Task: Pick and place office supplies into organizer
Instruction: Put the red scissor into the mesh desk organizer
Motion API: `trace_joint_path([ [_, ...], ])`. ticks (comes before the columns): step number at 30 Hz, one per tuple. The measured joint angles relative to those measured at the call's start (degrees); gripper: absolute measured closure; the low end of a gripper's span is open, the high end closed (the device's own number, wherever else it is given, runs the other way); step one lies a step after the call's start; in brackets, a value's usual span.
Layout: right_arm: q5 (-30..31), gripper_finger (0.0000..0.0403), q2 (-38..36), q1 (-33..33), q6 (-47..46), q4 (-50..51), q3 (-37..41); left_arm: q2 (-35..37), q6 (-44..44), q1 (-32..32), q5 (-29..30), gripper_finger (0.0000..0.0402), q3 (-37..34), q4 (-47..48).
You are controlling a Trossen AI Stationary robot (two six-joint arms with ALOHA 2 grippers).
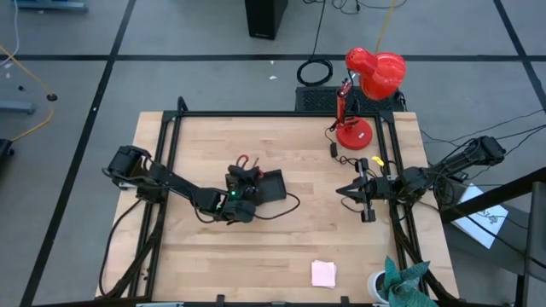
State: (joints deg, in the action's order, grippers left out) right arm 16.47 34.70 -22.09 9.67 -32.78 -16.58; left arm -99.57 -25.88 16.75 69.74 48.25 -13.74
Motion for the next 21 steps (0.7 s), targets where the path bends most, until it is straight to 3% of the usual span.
trace_joint_path([
  [9,0.0,0.0403,0.0,0.0,5.3,2.7,0.0,0.0,11.2,-0.7,0.3,0.0281,0.0,0.1],
  [21,-0.2,0.0403,0.0,0.0,10.8,-2.1,0.0,0.0,11.3,-0.1,0.8,0.0261,0.0,0.1],
])
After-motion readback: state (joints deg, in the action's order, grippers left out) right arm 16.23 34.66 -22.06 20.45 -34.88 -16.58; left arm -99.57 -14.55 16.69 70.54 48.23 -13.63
